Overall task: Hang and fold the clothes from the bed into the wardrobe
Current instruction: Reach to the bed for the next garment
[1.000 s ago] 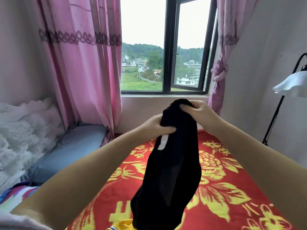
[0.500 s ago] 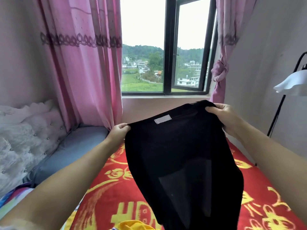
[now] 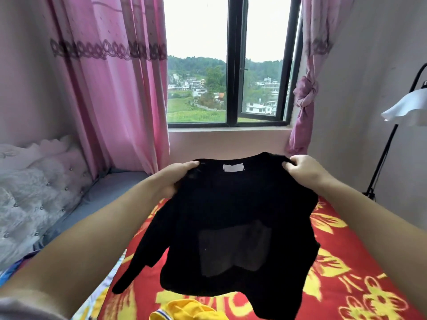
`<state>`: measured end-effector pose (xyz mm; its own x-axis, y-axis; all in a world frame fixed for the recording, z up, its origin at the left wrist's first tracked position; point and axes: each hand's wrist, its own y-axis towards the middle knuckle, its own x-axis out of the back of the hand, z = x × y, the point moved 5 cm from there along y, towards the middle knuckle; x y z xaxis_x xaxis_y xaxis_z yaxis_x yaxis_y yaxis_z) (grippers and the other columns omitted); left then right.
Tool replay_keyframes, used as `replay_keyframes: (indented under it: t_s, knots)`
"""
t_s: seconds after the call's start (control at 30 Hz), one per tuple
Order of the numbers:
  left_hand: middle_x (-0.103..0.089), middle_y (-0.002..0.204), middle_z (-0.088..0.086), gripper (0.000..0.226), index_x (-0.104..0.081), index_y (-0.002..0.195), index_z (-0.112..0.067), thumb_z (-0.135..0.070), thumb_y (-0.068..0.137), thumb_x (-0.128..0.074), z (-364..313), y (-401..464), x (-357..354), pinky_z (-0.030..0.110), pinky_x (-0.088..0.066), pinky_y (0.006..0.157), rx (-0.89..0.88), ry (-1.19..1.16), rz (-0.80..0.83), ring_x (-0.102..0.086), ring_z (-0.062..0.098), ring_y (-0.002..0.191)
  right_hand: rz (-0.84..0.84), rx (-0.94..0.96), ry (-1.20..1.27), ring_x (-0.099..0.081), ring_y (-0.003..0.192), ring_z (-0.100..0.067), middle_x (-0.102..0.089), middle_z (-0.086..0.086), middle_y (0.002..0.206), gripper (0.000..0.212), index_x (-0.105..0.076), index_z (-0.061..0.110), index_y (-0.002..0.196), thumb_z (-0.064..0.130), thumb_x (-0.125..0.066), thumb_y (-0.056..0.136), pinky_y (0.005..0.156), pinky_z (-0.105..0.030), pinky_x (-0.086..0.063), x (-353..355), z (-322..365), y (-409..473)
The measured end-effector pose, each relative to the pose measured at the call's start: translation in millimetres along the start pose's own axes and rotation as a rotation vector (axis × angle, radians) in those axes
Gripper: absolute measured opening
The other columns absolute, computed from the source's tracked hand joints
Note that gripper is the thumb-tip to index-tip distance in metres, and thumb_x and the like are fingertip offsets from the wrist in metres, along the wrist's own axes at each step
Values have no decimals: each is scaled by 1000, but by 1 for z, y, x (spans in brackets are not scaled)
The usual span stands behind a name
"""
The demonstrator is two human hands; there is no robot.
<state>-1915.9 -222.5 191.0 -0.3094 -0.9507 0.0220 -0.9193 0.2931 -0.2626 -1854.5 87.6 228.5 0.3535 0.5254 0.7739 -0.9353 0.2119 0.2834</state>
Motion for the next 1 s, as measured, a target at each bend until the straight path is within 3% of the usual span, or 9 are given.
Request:
replay_keyframes:
  t_s: [0.1,0.23,0.37,0.43,0.53,0.6,0.73,0.87,1.0]
  knots:
    - [-55,52,0,25,-57,79,-14,-28,99,-51,-2,-4,-53,19,-42,43,-35,58,68,-50,10,41,112,31,105,-60,85,-27,-66,-12,88,26,-65,5,89,20,-45,98,72,-32,-41,-37,40,-9]
    - [-54,46,2,27,-53,80,-9,-25,101,-47,-11,-9,-94,20,-48,40,-109,14,87,-54,11,37,237,156,241,-55,110,-19,-61,-9,122,37,-55,10,126,33,-40,102,92,-28,-38,-75,86,-25]
    - [-69,70,12,37,-62,88,-1,-33,100,-47,-22,-17,-89,30,-58,59,-199,9,117,-66,19,59,411,185,253,-56,111,-15,-59,0,121,49,-40,18,136,33,-58,93,93,-26,-43,-77,78,-36]
    - [-69,99,15,26,-63,102,-4,-28,95,-56,-33,-19,-83,36,-54,83,-531,436,16,-66,20,86,363,231,184,-58,100,-16,-60,-3,113,45,-44,14,134,7,-53,91,82,-24,-44,-69,75,-36]
    - [-40,144,3,66,-40,140,-23,-33,82,-69,-40,-24,-91,39,-18,116,-913,1190,-3,-31,18,135,341,277,239,-58,78,-8,-61,-1,103,46,-51,16,128,-5,-42,88,65,-16,-43,-59,79,-39]
    - [-52,131,-3,62,-45,133,-23,-37,79,-72,-39,-19,-96,37,-29,110,-818,1190,184,-44,11,125,356,295,316,-56,66,0,-62,3,95,46,-54,19,123,-7,-41,88,58,-13,-42,-51,80,-43]
    - [-70,78,-6,20,-72,96,-20,-34,81,-73,-44,0,-96,22,-50,64,-563,929,295,-63,3,67,373,207,436,-46,46,-4,-58,3,72,33,-57,13,110,-5,-42,87,45,-15,-37,-43,61,-51]
    - [-72,78,-13,7,-74,86,-32,-36,81,-71,-62,4,-100,16,-54,59,-533,1040,325,-69,4,69,554,107,308,-67,84,-8,-70,5,101,28,-61,23,116,15,-56,90,76,-21,-52,-55,20,-62]
    - [-73,78,-12,10,-73,87,-31,-39,80,-72,-92,-7,-96,18,-54,55,-502,1104,349,-70,7,69,582,30,285,-63,77,-5,-72,11,96,14,-69,41,102,42,-62,90,67,-21,-46,-65,-23,-70]
